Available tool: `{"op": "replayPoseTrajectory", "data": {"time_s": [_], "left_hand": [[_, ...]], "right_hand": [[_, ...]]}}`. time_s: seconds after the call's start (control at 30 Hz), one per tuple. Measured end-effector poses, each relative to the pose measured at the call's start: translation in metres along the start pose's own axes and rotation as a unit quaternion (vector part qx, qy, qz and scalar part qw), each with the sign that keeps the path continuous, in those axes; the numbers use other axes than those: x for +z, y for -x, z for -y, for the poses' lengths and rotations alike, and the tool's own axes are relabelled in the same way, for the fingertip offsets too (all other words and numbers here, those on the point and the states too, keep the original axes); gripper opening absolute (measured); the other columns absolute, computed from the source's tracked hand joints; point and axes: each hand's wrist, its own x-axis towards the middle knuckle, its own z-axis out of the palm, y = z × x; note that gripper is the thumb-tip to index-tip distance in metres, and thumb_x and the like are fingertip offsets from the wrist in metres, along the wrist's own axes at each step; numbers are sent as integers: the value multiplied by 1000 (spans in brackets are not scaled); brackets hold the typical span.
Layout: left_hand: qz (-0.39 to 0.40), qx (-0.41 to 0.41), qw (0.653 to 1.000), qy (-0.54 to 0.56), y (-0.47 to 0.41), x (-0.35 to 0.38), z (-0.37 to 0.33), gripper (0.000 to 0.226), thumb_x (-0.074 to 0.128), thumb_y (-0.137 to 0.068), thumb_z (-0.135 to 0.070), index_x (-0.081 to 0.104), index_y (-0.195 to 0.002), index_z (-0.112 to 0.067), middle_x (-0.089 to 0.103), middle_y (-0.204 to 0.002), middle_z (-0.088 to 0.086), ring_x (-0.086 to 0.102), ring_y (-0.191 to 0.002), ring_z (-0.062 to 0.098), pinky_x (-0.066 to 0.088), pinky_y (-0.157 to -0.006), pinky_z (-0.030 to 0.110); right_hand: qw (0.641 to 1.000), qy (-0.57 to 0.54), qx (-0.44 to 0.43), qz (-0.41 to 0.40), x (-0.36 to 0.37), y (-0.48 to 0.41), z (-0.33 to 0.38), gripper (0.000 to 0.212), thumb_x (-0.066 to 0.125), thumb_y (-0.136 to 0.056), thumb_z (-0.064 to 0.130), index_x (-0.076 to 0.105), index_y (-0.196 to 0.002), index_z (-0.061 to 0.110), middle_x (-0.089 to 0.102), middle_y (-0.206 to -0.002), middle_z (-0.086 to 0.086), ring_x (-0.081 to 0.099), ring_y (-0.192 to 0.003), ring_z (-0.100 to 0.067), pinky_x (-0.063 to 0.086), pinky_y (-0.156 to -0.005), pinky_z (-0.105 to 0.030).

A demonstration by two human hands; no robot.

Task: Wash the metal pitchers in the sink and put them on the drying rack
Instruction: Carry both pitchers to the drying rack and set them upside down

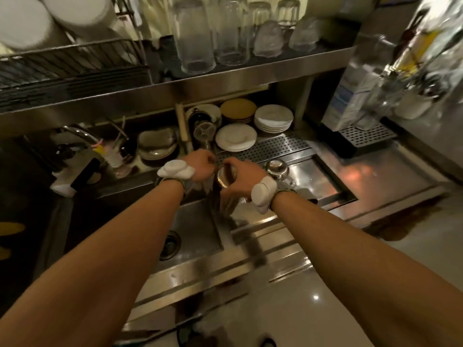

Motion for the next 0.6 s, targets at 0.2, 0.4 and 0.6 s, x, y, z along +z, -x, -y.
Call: {"op": "replayPoseTrajectory", "data": {"time_s": [0.2,0.4,0.6], "left_hand": [[35,131,991,-20,-44,23,-76,51,64,-83,-39,51,-129,-20,58,-129,10,57,-112,32,44,-86,33],[132,178,973,-69,-91,66,-118,76,62,-81,-44,29,-146,-22,40,-149,10,42,-133,30,37,-109,38],[143,169,970,-95,-109,101,-116,59,47,-92,-43,32,-144,-20,43,-146,11,44,-131,30,35,-105,37]], "right_hand": [[994,86,52,-35,-29,31,-60,89,57,-40,73,43,-122,42,60,-111,0,57,-97,-24,47,-74,-34],[986,102,128,-38,-33,47,-103,87,66,-49,69,35,-127,48,56,-104,0,57,-96,-26,45,-75,-37],[981,81,174,-24,-31,48,-119,81,63,-47,68,36,-120,48,51,-98,4,56,-94,-26,44,-84,-44]]}}
